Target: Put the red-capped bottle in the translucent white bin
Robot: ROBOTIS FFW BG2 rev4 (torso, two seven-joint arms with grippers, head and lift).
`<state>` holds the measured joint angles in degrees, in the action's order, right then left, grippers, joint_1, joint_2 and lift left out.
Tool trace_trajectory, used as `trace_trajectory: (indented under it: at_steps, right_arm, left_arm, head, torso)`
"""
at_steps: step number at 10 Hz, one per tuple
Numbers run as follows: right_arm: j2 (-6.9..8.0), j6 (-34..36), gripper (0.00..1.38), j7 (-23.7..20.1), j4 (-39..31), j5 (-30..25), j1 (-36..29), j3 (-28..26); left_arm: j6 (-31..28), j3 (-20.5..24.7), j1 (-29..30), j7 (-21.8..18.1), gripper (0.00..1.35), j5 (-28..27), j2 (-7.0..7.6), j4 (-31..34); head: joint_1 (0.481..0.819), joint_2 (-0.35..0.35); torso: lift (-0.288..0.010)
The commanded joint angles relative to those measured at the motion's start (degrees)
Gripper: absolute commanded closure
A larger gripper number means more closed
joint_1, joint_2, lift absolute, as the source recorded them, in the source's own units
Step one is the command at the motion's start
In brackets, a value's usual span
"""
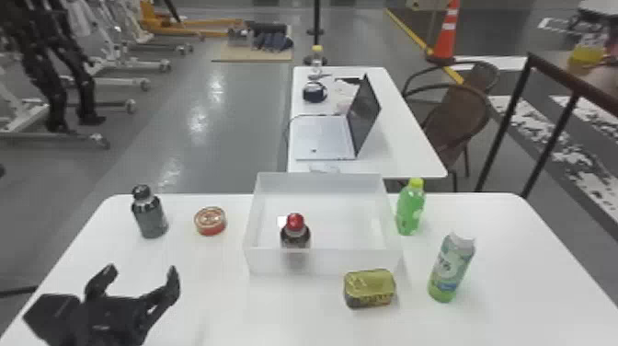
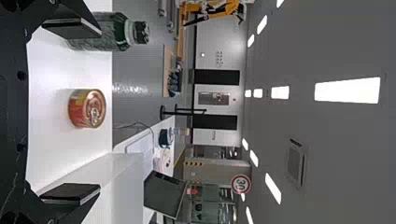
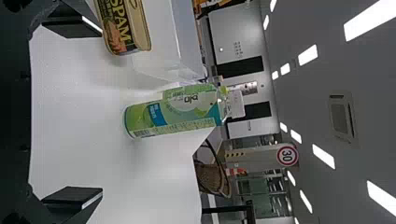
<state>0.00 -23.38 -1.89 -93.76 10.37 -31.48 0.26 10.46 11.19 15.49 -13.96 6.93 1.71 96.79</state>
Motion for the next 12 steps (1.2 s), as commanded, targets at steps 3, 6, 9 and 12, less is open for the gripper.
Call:
trace_trajectory:
  at_steps: [3,6,9,12]
  right_arm:
    - [0.05,0.00,0.10,1.02,-0.89,0.26,-1.39,0.00]
    - [0.05,0.00,0.10,1.19,-1.16,0.35,-1.48,0.00]
    - [0.05,0.00,0.10,1.19,-1.51,0.35,-1.74,-0.09]
    - [0.05,0.09,0.10,1.19,-2.21,-1.32,-2.01,-0.35]
  left_arm:
    - [1.50,1.38,8.68,-0.02,0.14,-1.40,-1.86,1.30]
    - [3.96,1.82,10.53,-0.02,0.14,-2.89,-1.86,-0.20]
    - [4.40,1.47,10.61,-0.11,0.14,-2.98,-1.86,-0.99]
    - [5.28,1.38,10.44,-0.02,0.14,-2.89,-1.86,-1.34]
  head:
    - [0.549,0.000]
    - [0.549,0.000]
    - [0.549,0.000]
    - [0.549,0.000]
  torso:
    - [-0.100]
    - [-0.100]
    - [-0.100]
    - [-0.100]
